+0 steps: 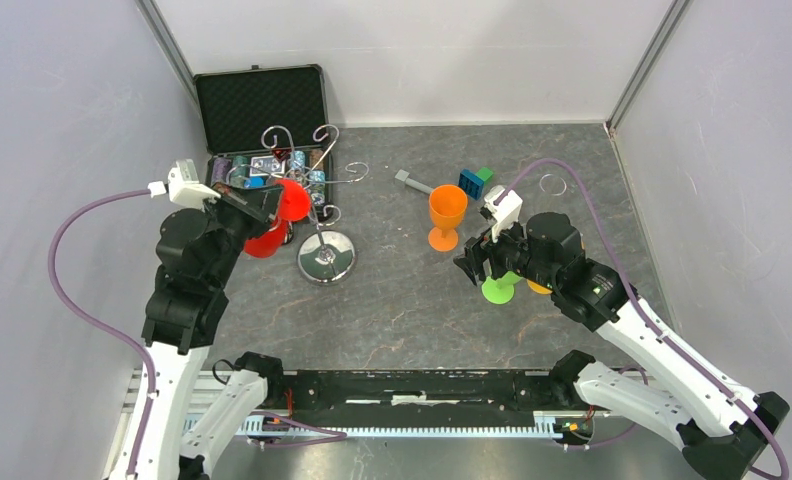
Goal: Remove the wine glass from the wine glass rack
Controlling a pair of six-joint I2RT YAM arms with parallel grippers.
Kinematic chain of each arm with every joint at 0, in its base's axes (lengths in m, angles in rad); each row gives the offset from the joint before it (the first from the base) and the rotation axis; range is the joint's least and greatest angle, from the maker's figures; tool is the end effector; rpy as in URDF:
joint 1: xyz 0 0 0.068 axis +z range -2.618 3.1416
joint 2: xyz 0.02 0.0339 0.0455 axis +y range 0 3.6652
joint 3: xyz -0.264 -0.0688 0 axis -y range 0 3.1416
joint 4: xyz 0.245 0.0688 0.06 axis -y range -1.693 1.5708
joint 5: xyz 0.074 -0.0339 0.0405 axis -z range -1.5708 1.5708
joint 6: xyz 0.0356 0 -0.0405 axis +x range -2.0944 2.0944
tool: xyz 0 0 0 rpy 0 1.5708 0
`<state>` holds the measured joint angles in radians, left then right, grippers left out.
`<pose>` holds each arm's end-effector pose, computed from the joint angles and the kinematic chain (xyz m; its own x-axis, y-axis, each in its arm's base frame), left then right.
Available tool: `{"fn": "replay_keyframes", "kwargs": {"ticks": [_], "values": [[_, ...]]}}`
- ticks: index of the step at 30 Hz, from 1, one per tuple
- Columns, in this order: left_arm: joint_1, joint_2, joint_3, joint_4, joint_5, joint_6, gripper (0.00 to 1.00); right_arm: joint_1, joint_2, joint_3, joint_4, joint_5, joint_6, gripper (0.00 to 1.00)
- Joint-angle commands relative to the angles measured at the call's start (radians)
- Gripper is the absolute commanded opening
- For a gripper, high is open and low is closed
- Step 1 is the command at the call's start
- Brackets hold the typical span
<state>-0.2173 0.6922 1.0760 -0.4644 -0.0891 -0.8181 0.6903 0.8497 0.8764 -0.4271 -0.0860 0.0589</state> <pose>0.1282 -0.0251 0.4206 -0.1473 -0.7119 -0.6866 0.0302 0.6906 -0.7226 0.1444 0.1232 0.3356 -0.3410 -0.2055 -0.9173 -0.6765 0.7312 0.0876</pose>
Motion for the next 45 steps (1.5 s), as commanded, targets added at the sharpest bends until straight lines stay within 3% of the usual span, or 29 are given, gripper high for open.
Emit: {"fn": "replay_keyframes", "kwargs": {"ticks": [1,14,19,24,28,32,40,42,45], "values": [[0.002,-0.029,0.015,0.042,0.129,-0.084,0.02,0.001,-0.008,0.009,0.019,0.014,0.001,0.81],[0.002,-0.110,0.005,-0.010,0.250,-0.133,0.02,0.002,-0.017,0.003,0.043,-0.032,0.023,0.87],[0.002,-0.130,0.048,-0.039,0.360,-0.156,0.02,0.002,-0.029,-0.055,0.151,-0.109,0.094,0.95],[0.002,-0.157,0.072,-0.026,0.534,-0.215,0.02,0.002,-0.035,-0.109,0.280,-0.196,0.211,0.97],[0.002,-0.119,0.009,0.183,0.832,-0.370,0.02,0.003,-0.094,-0.188,0.445,-0.243,0.316,0.97],[0.001,-0.118,-0.055,0.299,0.916,-0.463,0.02,0.003,-0.149,-0.258,0.612,-0.294,0.416,0.98],[0.000,-0.087,-0.068,0.593,0.931,-0.664,0.02,0.003,-0.166,-0.371,0.883,-0.271,0.679,0.98],[-0.001,-0.081,-0.084,0.716,0.886,-0.718,0.02,0.003,-0.163,-0.412,0.996,-0.271,0.772,0.98],[-0.001,-0.079,-0.104,0.752,0.776,-0.730,0.02,0.004,-0.153,-0.470,1.202,-0.264,0.921,0.98]]}}
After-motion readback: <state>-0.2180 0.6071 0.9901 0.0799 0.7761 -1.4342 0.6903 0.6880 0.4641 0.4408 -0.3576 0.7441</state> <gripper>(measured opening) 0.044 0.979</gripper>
